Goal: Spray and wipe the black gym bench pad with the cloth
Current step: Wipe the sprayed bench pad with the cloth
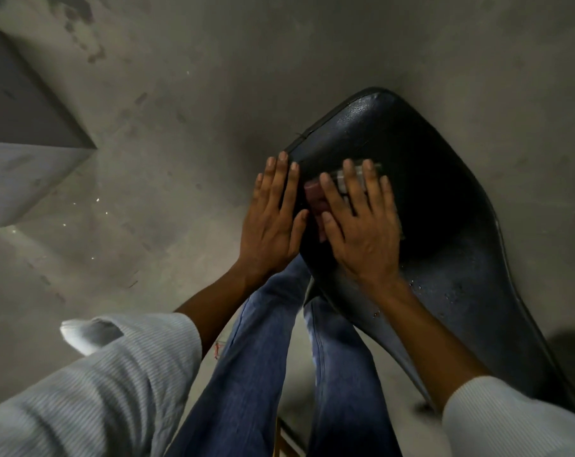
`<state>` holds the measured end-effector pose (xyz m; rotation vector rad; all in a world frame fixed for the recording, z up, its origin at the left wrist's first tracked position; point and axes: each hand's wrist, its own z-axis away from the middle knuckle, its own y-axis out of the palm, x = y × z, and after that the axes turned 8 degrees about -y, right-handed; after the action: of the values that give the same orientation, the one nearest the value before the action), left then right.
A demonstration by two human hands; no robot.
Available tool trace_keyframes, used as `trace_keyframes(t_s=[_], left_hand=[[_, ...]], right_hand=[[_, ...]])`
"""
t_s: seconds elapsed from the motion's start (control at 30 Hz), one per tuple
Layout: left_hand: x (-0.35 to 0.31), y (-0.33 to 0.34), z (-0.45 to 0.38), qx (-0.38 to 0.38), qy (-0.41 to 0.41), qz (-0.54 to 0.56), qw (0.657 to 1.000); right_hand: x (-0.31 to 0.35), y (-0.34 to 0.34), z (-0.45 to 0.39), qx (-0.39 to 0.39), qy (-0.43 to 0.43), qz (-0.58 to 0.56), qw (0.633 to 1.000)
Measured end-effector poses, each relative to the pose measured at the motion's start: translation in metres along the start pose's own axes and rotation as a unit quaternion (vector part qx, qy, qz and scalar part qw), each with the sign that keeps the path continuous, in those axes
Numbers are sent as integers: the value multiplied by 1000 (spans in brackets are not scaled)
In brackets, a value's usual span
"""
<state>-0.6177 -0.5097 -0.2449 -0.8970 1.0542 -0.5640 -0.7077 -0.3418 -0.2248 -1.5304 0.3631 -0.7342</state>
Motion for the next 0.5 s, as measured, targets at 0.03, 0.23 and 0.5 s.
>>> trace_keyframes(t_s=[0.03, 0.23, 0.5], left_hand=[[1, 2, -1, -2, 3, 5, 1000], [-4, -8, -2, -22, -19, 99, 995], [-35, -7, 15, -38, -1, 54, 998]], right_hand=[[-5, 0, 1, -5, 5, 4, 1000], [32, -4, -28, -34, 72, -45, 996], [12, -14, -2, -87, 85, -150, 981]])
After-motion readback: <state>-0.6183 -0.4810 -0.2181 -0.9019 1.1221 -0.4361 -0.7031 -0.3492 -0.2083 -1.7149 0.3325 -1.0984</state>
